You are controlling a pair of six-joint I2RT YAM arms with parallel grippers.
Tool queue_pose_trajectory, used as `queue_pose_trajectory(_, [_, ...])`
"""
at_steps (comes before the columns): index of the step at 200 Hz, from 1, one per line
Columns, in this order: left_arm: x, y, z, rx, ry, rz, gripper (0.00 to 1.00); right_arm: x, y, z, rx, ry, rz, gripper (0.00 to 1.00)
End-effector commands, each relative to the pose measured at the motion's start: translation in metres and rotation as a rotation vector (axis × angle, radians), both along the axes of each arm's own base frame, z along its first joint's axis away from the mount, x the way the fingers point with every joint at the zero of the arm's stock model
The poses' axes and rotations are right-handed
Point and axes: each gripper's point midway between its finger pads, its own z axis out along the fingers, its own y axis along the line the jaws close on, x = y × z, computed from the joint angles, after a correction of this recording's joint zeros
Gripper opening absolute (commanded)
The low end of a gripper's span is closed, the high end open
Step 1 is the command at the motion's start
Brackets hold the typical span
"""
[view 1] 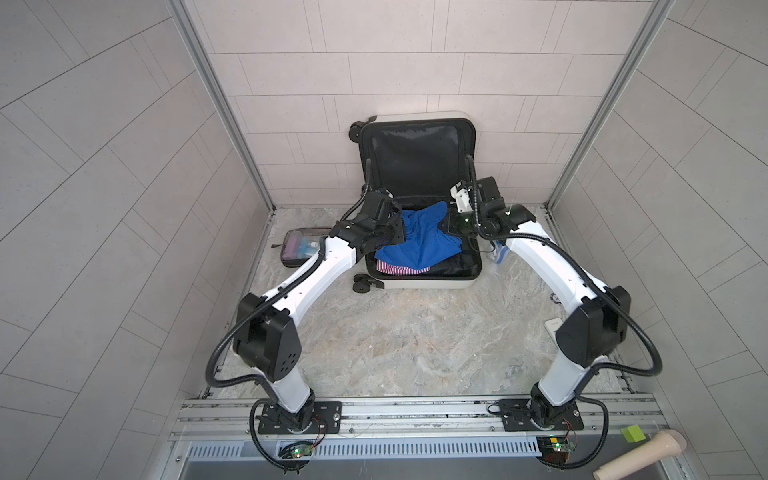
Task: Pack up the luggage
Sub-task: 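Lift the folded blue T-shirt with both grippers and carry it into the suitcase, then lower the blue T-shirt onto the striped shirt and open both grippers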
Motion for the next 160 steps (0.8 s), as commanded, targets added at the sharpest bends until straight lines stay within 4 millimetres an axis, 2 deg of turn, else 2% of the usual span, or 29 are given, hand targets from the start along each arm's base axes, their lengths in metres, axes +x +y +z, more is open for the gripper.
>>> queue_pose_trajectory(1, [0.021, 0.000, 0.016, -0.022, -0.045, -0.029, 0.00, 0.015, -0.004, -0.005, -0.014, 0.011, 0.005, 0.00])
queue_pose_trajectory(20, [0.036, 0.006, -0.003, -0.013, 0.000, -0.026, 0.00, 0.031, -0.007, -0.024, -0.022, 0.042, -0.008, 0.00])
queue_pose_trajectory(50, [0.056, 0.017, -0.036, -0.007, 0.083, -0.023, 0.00, 0.045, -0.008, -0.046, -0.024, 0.084, -0.013, 0.00])
queue_pose_trajectory(102, [0.067, 0.028, -0.089, 0.045, 0.182, -0.021, 0.00, 0.056, -0.012, -0.075, -0.043, 0.134, 0.004, 0.00])
queue_pose_trajectory(120, [0.069, 0.029, -0.101, 0.054, 0.201, -0.018, 0.00, 0.055, -0.014, -0.085, -0.053, 0.155, 0.001, 0.00])
queue_pose_trajectory(160, [0.075, 0.032, -0.116, 0.073, 0.222, 0.000, 0.00, 0.056, -0.022, -0.108, -0.089, 0.194, -0.014, 0.00])
